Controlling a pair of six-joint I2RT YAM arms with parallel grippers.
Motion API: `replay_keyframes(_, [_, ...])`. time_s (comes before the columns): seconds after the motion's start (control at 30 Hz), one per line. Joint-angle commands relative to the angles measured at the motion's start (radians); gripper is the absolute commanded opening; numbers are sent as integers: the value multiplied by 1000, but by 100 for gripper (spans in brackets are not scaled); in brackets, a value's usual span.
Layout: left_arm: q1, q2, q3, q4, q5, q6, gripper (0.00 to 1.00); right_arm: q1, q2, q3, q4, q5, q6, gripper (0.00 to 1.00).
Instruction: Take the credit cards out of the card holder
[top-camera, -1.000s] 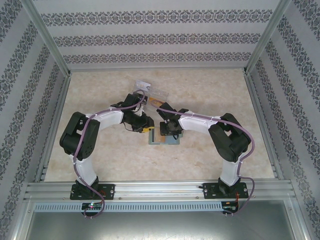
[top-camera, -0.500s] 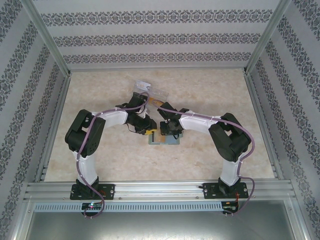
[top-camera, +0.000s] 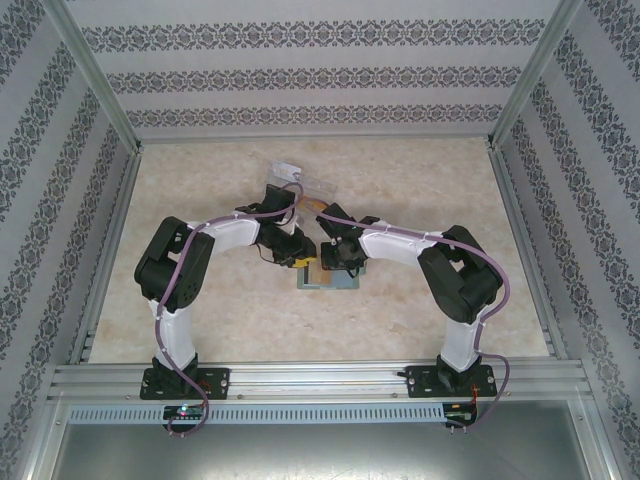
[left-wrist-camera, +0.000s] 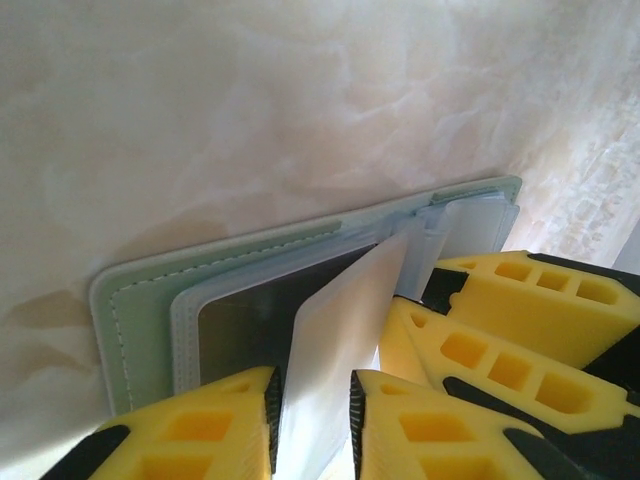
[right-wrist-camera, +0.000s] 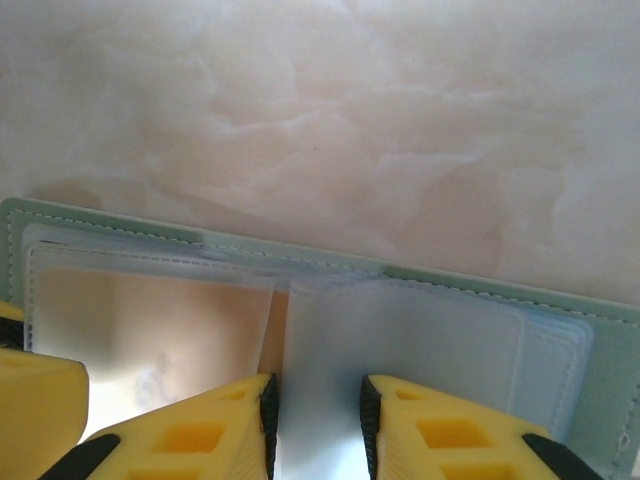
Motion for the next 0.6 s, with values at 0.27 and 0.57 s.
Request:
replay_keyframes(0.27, [-17,-20,11,98,117,-21,25,-59,-234,-95,138,-103,45,43])
replay_keyframes(0.57, [-60,-7,-17,330,259,-146,40,-110,-453,-236,162,20,72,53])
